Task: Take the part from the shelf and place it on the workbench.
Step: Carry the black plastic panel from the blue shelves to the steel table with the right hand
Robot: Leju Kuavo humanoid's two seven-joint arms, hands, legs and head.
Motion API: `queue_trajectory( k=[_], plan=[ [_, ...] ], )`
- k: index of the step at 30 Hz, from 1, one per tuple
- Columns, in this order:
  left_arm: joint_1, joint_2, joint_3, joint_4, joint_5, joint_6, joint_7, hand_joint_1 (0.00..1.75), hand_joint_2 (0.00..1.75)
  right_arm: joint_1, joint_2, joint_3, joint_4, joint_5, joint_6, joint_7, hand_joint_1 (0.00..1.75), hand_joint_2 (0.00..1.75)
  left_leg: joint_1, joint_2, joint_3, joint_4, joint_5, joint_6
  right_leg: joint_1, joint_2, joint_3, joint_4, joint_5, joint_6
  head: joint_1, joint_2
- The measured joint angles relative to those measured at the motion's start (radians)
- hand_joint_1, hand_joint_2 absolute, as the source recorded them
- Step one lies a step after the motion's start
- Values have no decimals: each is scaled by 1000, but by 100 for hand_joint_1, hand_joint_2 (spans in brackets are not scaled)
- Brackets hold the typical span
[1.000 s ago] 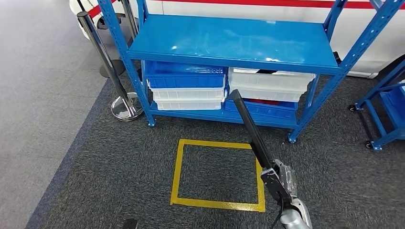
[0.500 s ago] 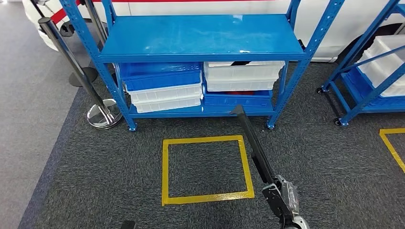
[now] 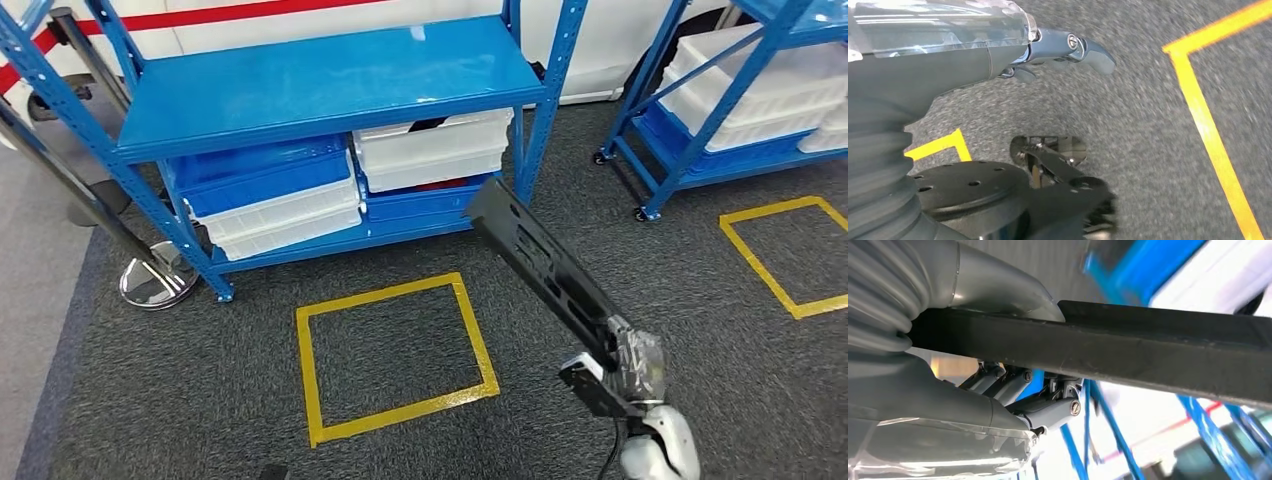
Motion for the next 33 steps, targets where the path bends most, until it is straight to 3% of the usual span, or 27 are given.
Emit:
queue_trajectory(
  k=[2,3,5,7,9,10,11,12,14,15,17,18,20,22,24,25,26,27,28,29,31,33],
  plan=[
    [0,6,-4,0,2,-8,2,0,175,-90,-79,-1,-27,52,52,50,175,175,-2,-40,27,-77,26,13,-7,26,-14,4,8,13,0,0],
    [0,8,-5,0,3,-11,4,0,175,-144,-123,-1,-32,71,87,70,175,175,-3,-44,27,-87,25,15,-12,39,-24,4,14,23,0,0],
    [0,7,-8,0,6,-15,6,0,175,-258,-209,2,-26,94,159,91,175,175,-5,-20,26,-104,33,16,-20,54,-39,3,23,41,0,0],
    [1,7,-9,0,6,-17,5,0,175,-376,-283,11,-5,95,220,98,175,175,-3,5,27,-120,45,22,-17,7,-64,44,-3,50,1,0],
    [5,7,-9,0,7,-19,3,0,175,-483,-337,26,19,81,258,103,175,175,-5,32,27,-125,49,28,-15,-60,-117,156,-63,57,2,0],
    [7,7,-9,0,7,-20,2,0,175,-521,-357,35,28,74,269,106,175,175,-6,45,26,-125,48,30,-17,-76,-143,216,-87,61,1,0],
    [8,7,-10,0,7,-22,2,0,175,-546,-375,44,33,67,274,111,175,175,-6,58,27,-124,47,30,-20,-85,-157,251,-94,65,1,0],
    [9,6,-10,0,7,-25,1,0,175,-560,-390,51,35,60,277,117,175,175,-5,71,28,-123,44,29,-23,-90,-155,254,-86,68,1,0],
    [8,5,-10,0,8,-32,-3,0,175,-576,-418,64,36,47,280,131,175,175,-4,94,32,-119,38,24,-28,-112,-98,156,-31,71,1,0],
    [8,5,-10,0,8,-36,-5,0,175,-582,-431,69,35,39,280,137,175,175,-6,104,33,-117,34,20,-24,-138,-63,91,-10,69,2,0],
    [8,6,-10,0,7,-44,-7,0,175,-592,-454,77,33,25,281,146,175,175,-13,124,35,-111,25,10,-15,-170,-22,8,10,56,2,0],
    [8,6,-10,0,7,-47,-8,0,175,-594,-467,82,34,17,281,150,175,175,-16,133,36,-111,23,5,-9,-170,-22,1,6,48,2,0],
    [7,6,-11,0,6,-53,-7,0,175,-594,-497,90,36,-1,279,158,175,175,-16,143,38,-109,15,-4,-11,-143,-25,-2,9,36,1,0],
    [6,6,-11,0,7,-55,-6,0,175,-595,-529,96,38,-21,277,164,175,175,-11,111,24,-71,-17,-11,-16,-123,-25,-5,11,25,1,0],
    [9,6,-11,0,7,-56,-3,0,175,-597,-550,100,38,-39,278,170,175,175,-7,68,-26,47,-79,-13,-17,-100,-24,-7,12,16,1,0],
    [10,6,-12,0,7,-57,-1,0,175,-598,-555,102,40,-45,279,171,175,175,-6,59,-59,119,-108,-13,-16,-87,-24,-6,12,14,1,0],
    [11,6,-12,0,7,-58,1,0,175,-600,-558,105,43,-47,278,172,175,175,-6,55,-86,174,-122,-12,-14,-73,-24,-6,12,13,1,0],
    [11,6,-12,0,6,-59,3,0,175,-603,-559,110,50,-46,276,172,175,175,-6,53,-98,191,-115,-10,-13,-56,-23,-6,12,12,1,0],
    [9,6,-13,0,4,-61,3,0,175,-609,-560,118,60,-42,270,172,175,175,-6,50,-92,170,-89,-7,-12,-40,-23,-5,12,12,1,0],
    [8,6,-14,0,2,-64,1,0,175,-615,-560,127,70,-37,261,172,175,175,-6,42,-69,114,-49,-3,-11,-24,-21,-4,12,12,1,0],
    [5,9,-17,0,-3,-69,-4,0,175,-620,-559,145,85,-29,233,172,175,175,-4,-4,-14,-21,16,9,-12,4,-22,-2,13,15,1,0],
    [4,12,-20,0,-11,-79,-3,0,175,-611,-557,158,91,-23,208,176,175,175,-4,-36,17,-89,29,13,-18,30,-28,-2,17,25,1,0]
  ],
)
